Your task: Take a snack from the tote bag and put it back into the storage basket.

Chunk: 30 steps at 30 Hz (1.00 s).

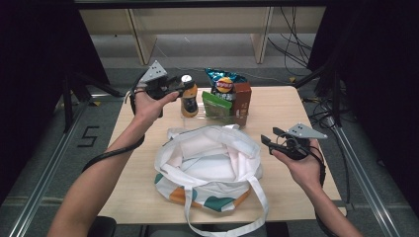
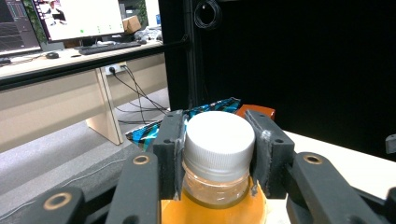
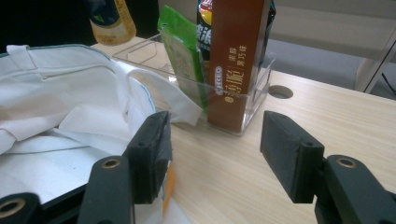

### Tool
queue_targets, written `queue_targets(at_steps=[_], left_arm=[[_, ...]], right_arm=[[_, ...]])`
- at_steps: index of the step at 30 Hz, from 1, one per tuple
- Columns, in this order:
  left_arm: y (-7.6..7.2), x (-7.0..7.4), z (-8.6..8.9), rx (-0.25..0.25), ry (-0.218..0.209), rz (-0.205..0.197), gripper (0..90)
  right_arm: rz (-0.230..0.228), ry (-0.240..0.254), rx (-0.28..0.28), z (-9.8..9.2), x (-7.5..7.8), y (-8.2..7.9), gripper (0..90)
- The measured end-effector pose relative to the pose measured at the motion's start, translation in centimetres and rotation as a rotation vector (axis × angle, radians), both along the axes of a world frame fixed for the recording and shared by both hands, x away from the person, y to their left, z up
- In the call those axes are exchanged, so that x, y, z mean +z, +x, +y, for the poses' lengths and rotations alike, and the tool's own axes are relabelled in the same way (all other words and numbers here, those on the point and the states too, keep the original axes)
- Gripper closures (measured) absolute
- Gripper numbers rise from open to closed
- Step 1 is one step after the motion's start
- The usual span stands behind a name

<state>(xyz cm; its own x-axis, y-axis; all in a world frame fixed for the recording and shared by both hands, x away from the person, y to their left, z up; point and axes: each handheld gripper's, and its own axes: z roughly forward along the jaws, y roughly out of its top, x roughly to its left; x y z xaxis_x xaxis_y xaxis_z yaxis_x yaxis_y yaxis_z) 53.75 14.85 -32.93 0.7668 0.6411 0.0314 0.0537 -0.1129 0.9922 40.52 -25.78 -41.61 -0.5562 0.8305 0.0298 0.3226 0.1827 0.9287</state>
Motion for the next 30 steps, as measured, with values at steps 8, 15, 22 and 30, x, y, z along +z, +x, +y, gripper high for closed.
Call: queue_targets(at_steps=[8,15,22,30], left_arm=[[0.5,-0.2,-0.1,-0.001,0.01,0.0,58.8],[0.9,-0.5,-0.2,-0.003,0.016,0.003,58.8],[1.2,-0.6,-0.4,-0.014,0.024,-0.002,58.8],[1.4,-0.8,-0.6,-0.022,0.037,-0.004,58.8]], right_arm=[[0.001,0.003,0.002,0.0,0.0,0.0,43.3],[0.008,0.008,0.001,0.1,0.0,0.0,43.3],[-0.003,0.002,0.0,0.0,-0.1,0.0,43.3],[0.002,-0.006,-0.001,0.0,0.0,0.0,43.3]])
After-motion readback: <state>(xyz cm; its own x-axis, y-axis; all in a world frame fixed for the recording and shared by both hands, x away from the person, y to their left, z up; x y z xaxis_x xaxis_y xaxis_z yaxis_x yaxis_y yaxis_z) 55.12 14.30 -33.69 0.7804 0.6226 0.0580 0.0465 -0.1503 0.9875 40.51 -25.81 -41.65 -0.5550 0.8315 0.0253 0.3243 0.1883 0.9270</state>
